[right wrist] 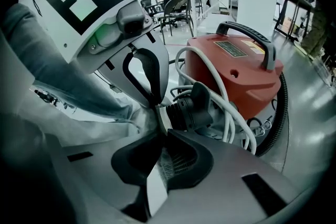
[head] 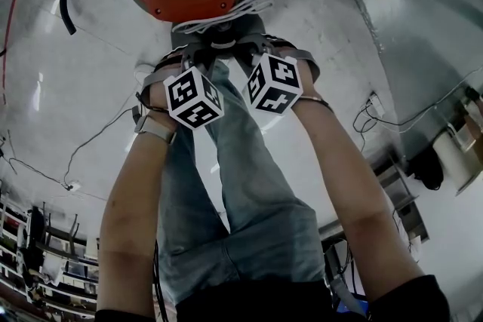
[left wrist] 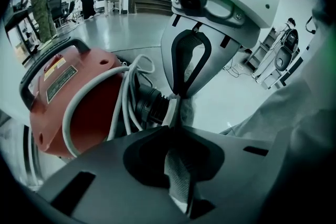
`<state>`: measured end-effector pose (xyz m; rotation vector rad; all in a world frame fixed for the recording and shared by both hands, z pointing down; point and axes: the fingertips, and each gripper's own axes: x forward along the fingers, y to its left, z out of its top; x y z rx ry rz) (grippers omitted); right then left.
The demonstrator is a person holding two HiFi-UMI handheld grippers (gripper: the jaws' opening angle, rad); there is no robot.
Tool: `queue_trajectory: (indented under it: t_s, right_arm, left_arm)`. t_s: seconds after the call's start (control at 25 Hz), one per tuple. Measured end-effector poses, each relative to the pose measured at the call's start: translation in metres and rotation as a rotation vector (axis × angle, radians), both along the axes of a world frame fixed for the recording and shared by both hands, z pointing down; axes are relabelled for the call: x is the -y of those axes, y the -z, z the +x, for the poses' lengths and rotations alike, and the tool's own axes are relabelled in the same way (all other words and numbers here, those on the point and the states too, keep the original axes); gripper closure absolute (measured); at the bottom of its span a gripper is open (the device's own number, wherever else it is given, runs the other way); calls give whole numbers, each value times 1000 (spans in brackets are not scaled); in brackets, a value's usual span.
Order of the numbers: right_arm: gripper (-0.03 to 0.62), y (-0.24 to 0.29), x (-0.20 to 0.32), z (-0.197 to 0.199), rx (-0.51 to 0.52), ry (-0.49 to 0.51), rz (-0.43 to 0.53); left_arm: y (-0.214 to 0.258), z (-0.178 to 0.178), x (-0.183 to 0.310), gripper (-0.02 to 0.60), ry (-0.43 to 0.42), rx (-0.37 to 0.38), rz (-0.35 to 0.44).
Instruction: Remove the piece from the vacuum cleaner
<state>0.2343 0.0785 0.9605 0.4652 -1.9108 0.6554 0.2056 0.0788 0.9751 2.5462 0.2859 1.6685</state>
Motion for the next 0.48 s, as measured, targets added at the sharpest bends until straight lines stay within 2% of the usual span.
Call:
queue_trajectory:
  t_s: [0.48]
  right_arm:
    - [540,0,-2,-1,-2,-52,10]
  left_arm:
    - [-1,-1,0,538,-25,3,6]
